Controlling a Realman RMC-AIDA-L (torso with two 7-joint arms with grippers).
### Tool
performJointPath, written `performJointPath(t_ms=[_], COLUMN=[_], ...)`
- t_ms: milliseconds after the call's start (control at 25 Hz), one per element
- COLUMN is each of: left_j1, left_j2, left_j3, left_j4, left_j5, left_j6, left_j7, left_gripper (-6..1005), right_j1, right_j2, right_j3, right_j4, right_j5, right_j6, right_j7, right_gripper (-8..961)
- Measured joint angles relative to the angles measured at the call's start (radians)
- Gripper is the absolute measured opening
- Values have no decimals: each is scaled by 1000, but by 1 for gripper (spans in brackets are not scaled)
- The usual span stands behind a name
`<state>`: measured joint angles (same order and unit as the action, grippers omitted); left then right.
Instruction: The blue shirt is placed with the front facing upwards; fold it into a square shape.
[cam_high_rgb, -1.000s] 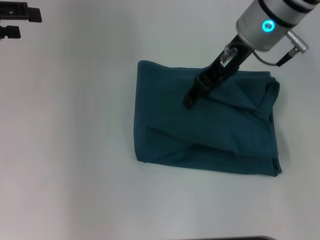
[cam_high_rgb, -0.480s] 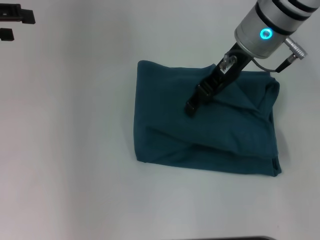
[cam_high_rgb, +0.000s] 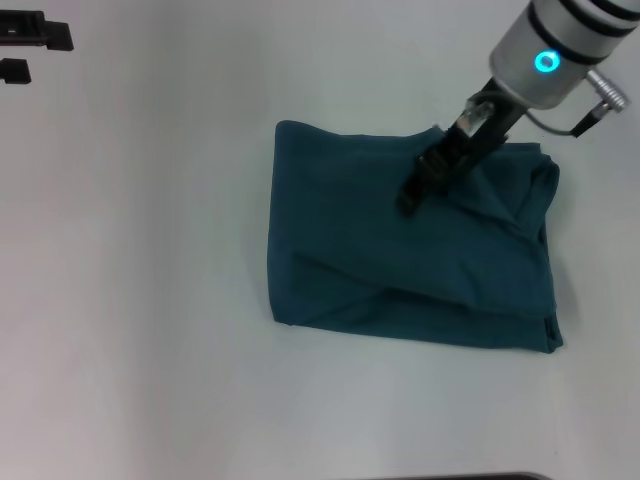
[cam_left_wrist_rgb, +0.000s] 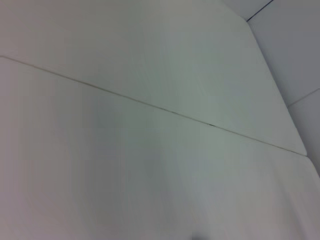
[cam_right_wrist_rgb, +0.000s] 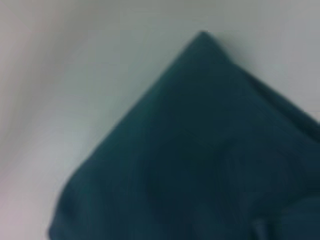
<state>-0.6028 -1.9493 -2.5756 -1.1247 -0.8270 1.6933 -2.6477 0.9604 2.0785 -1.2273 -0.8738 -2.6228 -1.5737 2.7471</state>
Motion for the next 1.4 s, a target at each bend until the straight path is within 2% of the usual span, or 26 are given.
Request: performJointPath(t_ms=[160, 280, 440, 600, 840, 1200, 1400], left_j1=[1, 1, 0, 1, -4, -5, -9], left_j2=[0, 1, 2, 3, 3, 4, 4], left_j3=[-2, -3, -4, -6, -6, -7, -3], left_j4=[0, 0, 0, 2, 2, 2, 2], left_j5=[-1, -2, -3, -2, -4, -7, -8], left_j6=[-1, -1, -3, -8, -7, -11, -8], left_j7=[1, 2, 3, 4, 5, 6, 6], left_gripper=[874, 874, 873, 873, 874, 874, 873], right_j1=[-34, -63, -88, -96, -92, -85, -85], right_j2=[-3, -13, -23, -21, 7, 9, 12], right_j3=[43, 74, 144, 222, 205, 158, 84], right_j4=[-87, -159, -199, -201, -179, -44, -25], right_j5=[-42, -74, -182, -86, -40, -9, -8], right_j6=[-14, -40, -58, -116, -163, -118, -83], right_j7=[24, 49, 70, -23, -60, -71, -51], right_gripper=[580, 580, 579, 579, 579, 580, 580])
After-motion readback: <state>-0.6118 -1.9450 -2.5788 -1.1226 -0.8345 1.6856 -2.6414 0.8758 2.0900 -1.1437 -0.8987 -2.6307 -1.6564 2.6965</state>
